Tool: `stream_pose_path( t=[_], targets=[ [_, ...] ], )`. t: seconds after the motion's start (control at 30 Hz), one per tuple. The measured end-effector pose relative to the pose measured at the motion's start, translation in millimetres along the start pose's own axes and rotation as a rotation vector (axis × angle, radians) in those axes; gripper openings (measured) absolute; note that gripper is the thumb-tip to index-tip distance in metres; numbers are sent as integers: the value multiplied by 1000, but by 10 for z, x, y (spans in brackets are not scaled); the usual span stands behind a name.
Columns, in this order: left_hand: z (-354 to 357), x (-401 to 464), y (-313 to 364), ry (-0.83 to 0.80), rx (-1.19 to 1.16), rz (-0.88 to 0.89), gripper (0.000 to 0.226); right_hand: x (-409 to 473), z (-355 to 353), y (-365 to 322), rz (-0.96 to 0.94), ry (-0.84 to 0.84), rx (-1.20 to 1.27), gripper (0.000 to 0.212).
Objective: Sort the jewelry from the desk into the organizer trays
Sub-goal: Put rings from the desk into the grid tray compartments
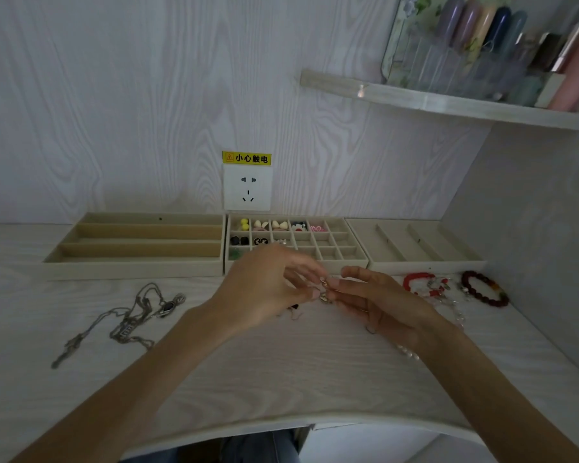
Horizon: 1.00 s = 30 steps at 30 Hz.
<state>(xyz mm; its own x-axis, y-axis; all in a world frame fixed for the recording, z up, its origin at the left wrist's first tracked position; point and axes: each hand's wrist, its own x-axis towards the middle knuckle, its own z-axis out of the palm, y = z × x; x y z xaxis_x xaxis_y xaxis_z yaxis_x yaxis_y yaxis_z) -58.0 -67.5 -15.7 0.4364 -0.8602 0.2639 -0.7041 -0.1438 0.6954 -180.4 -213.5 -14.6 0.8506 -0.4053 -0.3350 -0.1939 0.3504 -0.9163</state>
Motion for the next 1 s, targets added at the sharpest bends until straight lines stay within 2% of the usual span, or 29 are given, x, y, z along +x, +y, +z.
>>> stream_pose_path(
  t=[0.07,0.17,0.43,0.63,0.83,0.9,1.0],
  targets=[
    [-15,5,-6,62,83,22,16,15,20,6,6,-14,51,22],
    [-41,34,-27,72,55,32,9,27,54,8,-2,-26,65,21],
    [-94,83,-80,-101,-168,-19,8,-57,85,-46,-117,-50,-192,29],
    [-43,91,-117,-132,-94,11,9,-26,81,-51,-190,22,-465,24],
    [-46,136,-180,-140,24,16,10,81,-1,-84,-71,-65,-482,25],
    [-53,186,-211,-120,63,14,12,129,7,-117,-110,-33,-542,26],
    [-88,303,-259,-65,60,-7,15,231,30,-227,-284,59,-684,22]
  ],
)
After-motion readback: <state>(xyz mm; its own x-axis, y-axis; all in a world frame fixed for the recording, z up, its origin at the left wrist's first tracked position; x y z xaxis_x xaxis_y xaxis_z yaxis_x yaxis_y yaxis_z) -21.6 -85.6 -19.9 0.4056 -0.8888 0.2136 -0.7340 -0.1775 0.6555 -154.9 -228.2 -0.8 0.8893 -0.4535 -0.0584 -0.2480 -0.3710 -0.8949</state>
